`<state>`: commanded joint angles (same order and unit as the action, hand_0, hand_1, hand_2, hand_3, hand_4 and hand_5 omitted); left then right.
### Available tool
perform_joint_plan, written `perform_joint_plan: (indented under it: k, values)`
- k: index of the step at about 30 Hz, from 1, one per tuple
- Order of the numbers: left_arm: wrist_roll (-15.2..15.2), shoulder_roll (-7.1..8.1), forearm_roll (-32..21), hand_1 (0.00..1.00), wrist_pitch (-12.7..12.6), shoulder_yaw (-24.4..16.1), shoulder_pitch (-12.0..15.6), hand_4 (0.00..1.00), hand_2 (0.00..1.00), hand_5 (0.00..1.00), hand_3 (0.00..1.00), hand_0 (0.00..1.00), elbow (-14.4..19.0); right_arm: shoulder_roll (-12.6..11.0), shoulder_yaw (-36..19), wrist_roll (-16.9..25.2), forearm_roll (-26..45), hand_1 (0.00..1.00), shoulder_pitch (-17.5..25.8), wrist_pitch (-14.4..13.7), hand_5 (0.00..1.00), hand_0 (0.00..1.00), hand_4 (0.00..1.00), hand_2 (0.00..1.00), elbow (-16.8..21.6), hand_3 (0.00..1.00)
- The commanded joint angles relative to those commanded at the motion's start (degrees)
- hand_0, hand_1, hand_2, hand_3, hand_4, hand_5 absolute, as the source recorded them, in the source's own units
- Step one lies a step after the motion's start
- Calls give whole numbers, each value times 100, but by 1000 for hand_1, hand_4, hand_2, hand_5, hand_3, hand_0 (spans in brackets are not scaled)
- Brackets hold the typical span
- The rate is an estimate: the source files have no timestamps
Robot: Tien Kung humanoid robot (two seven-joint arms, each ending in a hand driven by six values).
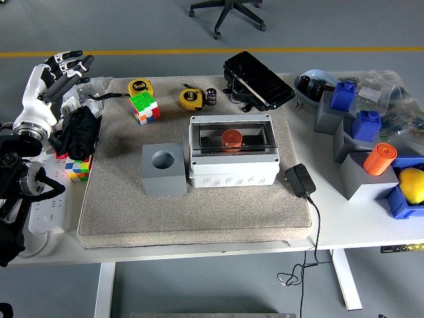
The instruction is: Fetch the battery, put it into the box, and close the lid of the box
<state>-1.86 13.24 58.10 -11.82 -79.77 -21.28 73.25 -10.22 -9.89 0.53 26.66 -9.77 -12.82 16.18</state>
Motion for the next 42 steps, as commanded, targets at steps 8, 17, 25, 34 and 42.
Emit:
perform_joint_plan:
  k: [8,17,25,34,42]
  values:
    - [-19,-18,-29,630,19,-90,44,987,603,362,614,561,60,-16,-71,3,-31,642,14,-42,425,677,873,662,-9,551]
    - [-58,-19,-43,627,58,-91,36,986,602,362,613,558,107,3,-62,-3,-31,642,-27,-6,426,677,873,662,6,551]
    - [-58,-36,-63,627,64,-39,16,987,602,364,613,559,119,-58,-17,-54,17,643,-47,25,426,676,874,664,2,551]
    - [-110,-19,-252,626,69,-71,5,988,602,366,612,559,169,-46,-99,-25,-50,643,-82,10,426,676,875,666,19,551]
    - [-110,1,-208,623,51,-59,1,988,601,366,615,558,195,-77,-105,-34,-45,642,-103,-8,428,676,874,664,18,550]
